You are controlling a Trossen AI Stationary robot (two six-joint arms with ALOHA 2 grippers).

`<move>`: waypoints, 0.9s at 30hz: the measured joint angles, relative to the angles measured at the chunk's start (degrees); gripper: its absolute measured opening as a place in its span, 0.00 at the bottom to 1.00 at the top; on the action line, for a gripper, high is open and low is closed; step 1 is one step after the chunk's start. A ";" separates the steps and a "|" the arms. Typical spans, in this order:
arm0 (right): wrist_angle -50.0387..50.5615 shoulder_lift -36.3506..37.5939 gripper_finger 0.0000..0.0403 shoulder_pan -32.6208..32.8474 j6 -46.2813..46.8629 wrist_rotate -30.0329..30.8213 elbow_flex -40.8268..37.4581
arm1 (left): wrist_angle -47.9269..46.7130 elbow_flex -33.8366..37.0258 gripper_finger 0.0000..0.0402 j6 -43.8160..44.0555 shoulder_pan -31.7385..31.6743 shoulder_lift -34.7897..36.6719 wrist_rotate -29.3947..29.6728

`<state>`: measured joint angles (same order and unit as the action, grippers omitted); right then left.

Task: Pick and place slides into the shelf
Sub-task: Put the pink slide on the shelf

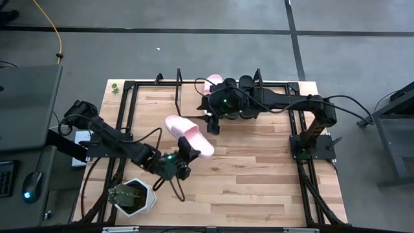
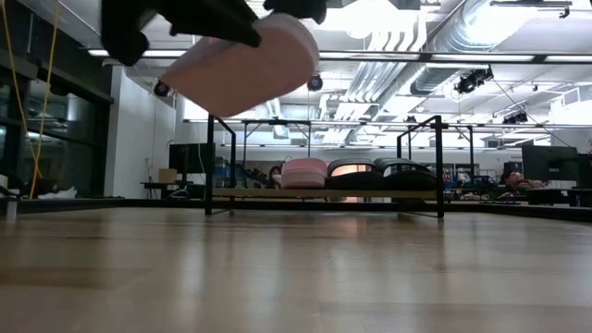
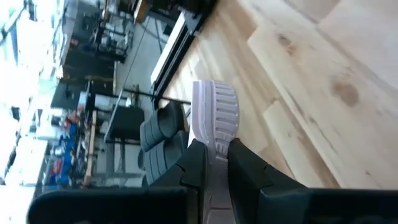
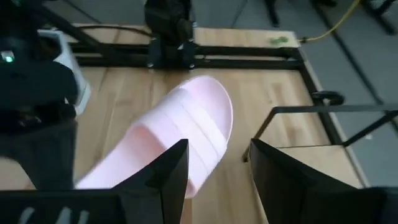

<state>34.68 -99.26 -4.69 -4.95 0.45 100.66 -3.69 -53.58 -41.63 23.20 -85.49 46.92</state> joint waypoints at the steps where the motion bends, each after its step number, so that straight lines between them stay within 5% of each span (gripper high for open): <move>1: 0.65 0.00 0.40 -0.48 0.05 -1.12 0.00 | 0.05 0.00 0.08 -0.84 0.78 0.00 0.02; 16: 3.16 0.00 0.40 -5.94 0.06 -21.02 -0.02 | -2.33 0.00 0.08 -6.36 7.16 0.07 -2.16; 27: 3.88 0.00 0.40 -5.68 0.02 -21.38 -0.11 | -4.49 2.72 0.08 -6.74 -1.88 5.71 -10.26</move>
<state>38.56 -99.26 -10.37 -4.93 -20.93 100.55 -8.18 -50.87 -48.37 21.32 -79.79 36.66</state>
